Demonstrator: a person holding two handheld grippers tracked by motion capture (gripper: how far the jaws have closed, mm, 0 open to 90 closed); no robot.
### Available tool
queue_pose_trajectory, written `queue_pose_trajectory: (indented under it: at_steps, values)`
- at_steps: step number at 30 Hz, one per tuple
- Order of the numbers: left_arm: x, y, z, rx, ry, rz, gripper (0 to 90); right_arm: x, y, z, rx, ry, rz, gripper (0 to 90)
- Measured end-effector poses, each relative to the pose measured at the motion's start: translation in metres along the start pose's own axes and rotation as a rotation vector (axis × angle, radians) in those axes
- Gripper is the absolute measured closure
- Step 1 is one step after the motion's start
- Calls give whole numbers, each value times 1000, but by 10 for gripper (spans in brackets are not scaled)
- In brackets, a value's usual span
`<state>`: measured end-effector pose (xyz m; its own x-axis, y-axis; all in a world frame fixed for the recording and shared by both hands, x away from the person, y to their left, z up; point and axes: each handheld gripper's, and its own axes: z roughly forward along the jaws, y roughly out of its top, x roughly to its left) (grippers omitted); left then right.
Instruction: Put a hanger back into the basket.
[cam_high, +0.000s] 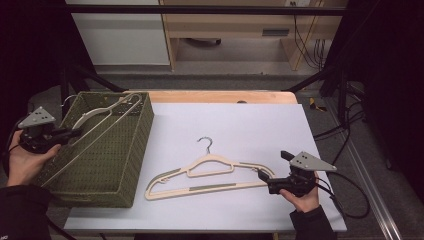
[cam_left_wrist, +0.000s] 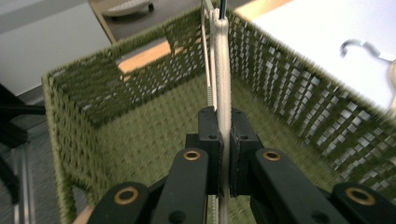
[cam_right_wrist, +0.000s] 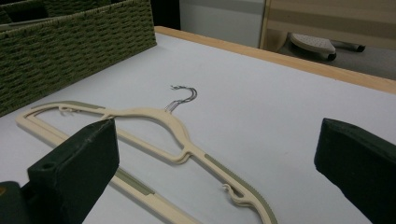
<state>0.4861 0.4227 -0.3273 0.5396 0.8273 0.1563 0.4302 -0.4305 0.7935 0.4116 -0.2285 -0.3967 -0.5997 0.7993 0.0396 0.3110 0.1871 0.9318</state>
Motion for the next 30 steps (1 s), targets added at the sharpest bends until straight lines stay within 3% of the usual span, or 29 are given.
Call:
queue_pose_trajectory:
  at_steps: [11, 19, 21, 30]
  values:
    - [-6, -29, 24, 60, 16, 32, 858, 1, 0, 0, 1, 2, 2, 9]
    - [-19, -39, 34, 95, -12, 66, 854, 1, 0, 0, 1, 2, 0, 10]
    - [-24, -43, 37, 140, -25, 82, 844, 1, 0, 0, 3, 3, 2, 10]
    - [-41, -46, 44, 205, -78, 130, 803, 2, 0, 1, 7, 7, -4, 13]
